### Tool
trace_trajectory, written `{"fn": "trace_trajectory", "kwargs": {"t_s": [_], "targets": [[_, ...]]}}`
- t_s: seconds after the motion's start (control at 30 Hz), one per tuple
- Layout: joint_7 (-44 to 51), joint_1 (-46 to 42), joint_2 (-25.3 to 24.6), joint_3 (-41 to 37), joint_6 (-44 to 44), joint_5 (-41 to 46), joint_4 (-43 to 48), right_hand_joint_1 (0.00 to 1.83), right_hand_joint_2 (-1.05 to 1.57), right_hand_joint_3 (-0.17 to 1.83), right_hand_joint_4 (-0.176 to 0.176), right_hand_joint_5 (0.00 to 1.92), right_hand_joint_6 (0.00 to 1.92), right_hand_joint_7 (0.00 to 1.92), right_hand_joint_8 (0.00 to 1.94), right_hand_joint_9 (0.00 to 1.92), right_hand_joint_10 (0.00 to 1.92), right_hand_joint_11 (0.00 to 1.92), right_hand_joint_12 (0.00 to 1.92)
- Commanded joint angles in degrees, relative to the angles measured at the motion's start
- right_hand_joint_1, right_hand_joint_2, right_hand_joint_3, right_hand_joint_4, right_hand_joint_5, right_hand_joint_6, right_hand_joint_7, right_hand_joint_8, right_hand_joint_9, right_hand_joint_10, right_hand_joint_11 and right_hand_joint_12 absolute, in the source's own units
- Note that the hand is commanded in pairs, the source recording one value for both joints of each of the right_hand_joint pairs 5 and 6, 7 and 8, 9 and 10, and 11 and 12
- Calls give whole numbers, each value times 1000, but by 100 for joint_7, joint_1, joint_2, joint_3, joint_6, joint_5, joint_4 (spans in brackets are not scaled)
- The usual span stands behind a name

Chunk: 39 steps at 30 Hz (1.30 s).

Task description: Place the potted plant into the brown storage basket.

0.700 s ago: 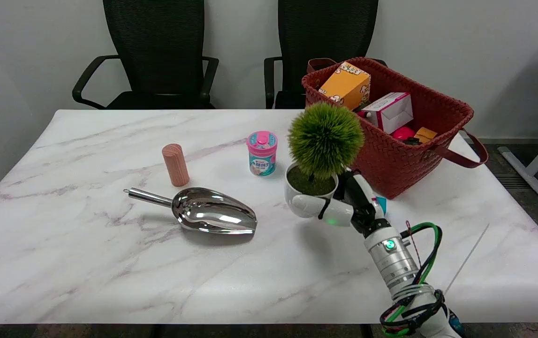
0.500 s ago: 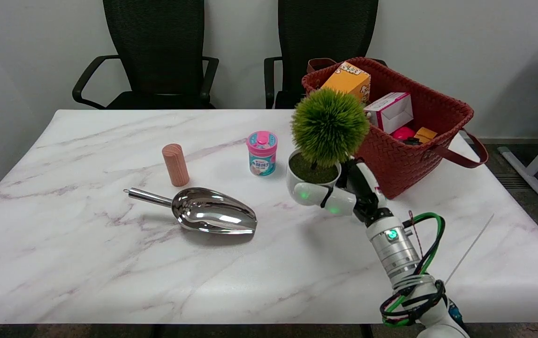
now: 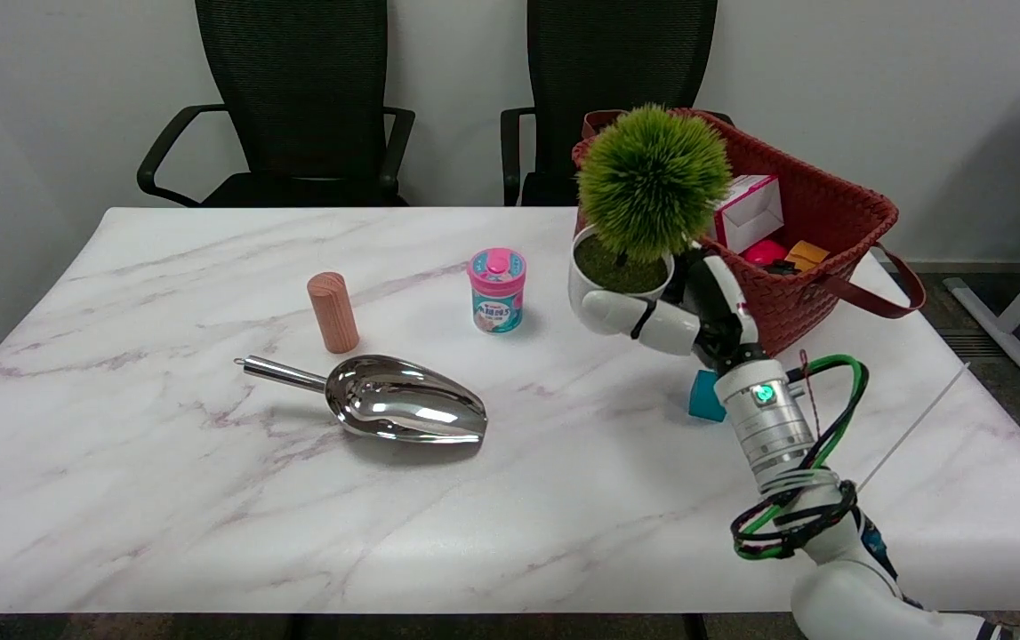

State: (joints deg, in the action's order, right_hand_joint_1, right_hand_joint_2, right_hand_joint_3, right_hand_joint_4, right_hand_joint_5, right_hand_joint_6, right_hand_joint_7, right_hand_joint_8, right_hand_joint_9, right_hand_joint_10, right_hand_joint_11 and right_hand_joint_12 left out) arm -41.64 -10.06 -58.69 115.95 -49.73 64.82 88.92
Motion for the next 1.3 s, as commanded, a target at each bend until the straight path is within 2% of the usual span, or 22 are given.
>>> {"fn": "trace_trajectory", "kwargs": {"t_s": [0.03,0.43,0.9,1.13,1.3], "targets": [[-19,211,27,-1216,541,-188,-41,1122,917,97,0,728,728,924,924,814,814,669,669],[6,474,91,-2054,933,-460,22,1130,887,154,0,721,721,944,944,822,822,679,679],[732,1456,326,-2185,952,-388,-525,1128,868,202,0,705,705,958,958,837,837,646,646],[1256,1608,350,-2491,1609,-332,-658,1139,827,205,0,685,685,957,957,842,842,641,641],[1411,1632,350,-2595,1628,-332,-870,1142,814,209,0,681,681,949,949,841,841,641,641]]}}
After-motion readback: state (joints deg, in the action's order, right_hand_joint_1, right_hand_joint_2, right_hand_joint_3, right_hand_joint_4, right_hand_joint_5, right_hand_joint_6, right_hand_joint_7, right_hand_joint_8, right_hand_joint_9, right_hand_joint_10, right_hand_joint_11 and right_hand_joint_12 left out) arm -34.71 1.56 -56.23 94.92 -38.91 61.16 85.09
